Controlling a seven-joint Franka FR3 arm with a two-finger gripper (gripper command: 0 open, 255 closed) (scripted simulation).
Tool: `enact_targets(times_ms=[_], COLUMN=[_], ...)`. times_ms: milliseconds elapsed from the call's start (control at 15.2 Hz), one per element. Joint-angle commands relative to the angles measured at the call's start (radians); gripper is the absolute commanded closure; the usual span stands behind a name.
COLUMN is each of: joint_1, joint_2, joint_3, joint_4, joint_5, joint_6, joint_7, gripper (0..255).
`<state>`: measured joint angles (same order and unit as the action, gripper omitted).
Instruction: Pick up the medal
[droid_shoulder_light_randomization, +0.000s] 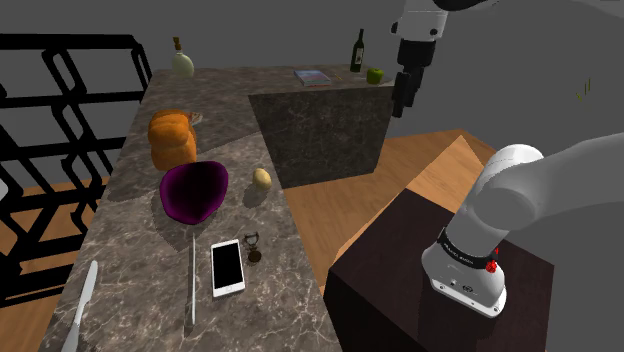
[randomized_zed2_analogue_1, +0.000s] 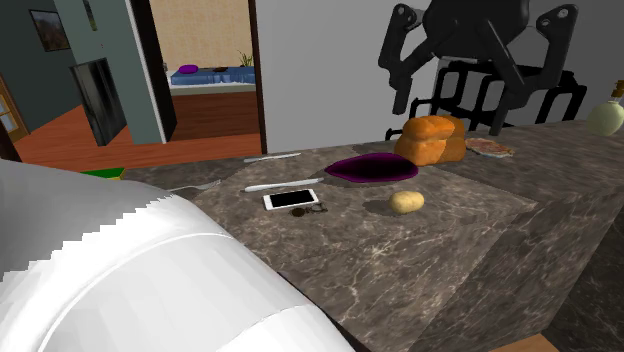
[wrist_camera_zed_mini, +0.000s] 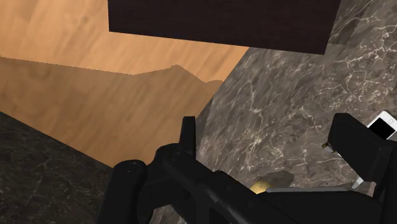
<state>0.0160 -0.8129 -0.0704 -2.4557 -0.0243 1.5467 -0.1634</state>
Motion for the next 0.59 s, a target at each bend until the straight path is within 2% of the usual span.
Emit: enact_targets(times_ms=[0,528], joint_1=[0.000,0.064], joint_2=[0.000,0.043], joint_3=[0.000,0.135], joint_4=[0.000,-0.157], joint_5=[0.000,0.113], joint_6=[0.000,0.241], joint_7=[0.000,0.149], gripper=[0,0])
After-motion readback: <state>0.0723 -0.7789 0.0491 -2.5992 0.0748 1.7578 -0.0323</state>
